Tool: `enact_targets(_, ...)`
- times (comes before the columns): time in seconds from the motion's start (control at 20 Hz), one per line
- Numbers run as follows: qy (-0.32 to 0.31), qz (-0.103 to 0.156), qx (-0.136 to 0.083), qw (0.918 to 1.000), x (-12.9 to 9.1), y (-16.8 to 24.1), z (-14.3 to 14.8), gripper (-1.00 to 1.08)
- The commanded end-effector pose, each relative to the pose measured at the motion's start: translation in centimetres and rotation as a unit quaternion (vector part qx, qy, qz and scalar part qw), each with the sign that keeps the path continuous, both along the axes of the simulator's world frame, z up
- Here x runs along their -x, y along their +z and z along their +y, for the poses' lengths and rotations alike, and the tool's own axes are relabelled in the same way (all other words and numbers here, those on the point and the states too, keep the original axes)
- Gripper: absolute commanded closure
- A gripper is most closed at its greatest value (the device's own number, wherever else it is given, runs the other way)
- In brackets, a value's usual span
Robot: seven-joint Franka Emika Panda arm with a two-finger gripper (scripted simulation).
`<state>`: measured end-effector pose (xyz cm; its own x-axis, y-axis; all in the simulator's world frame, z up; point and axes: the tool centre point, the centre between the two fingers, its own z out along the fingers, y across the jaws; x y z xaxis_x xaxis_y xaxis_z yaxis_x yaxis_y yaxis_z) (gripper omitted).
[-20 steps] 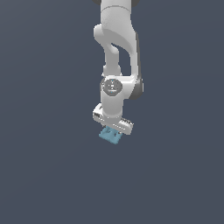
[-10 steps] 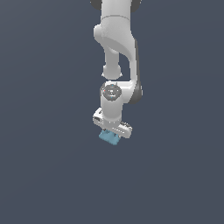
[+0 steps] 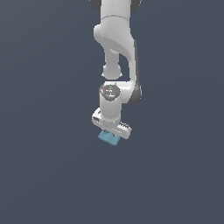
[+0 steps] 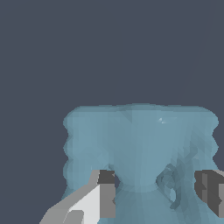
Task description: Pick up the object and move it to a goal position.
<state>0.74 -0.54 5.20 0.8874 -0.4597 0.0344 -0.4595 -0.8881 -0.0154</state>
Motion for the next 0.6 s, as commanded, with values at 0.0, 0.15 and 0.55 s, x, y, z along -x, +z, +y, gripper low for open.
enact_targets(0.0,0.005,0.019,-0.001,0.9998,1.3,-2.2,0.7,1.08)
enact_targets(0.15,-0.001,-0.002,0.001,1.0000,-0.2,0.1,-0.2,1.08)
enact_targets(0.55,-0.001,-0.001,0.001,1.0000,0.3,2.1,0.4,1.08)
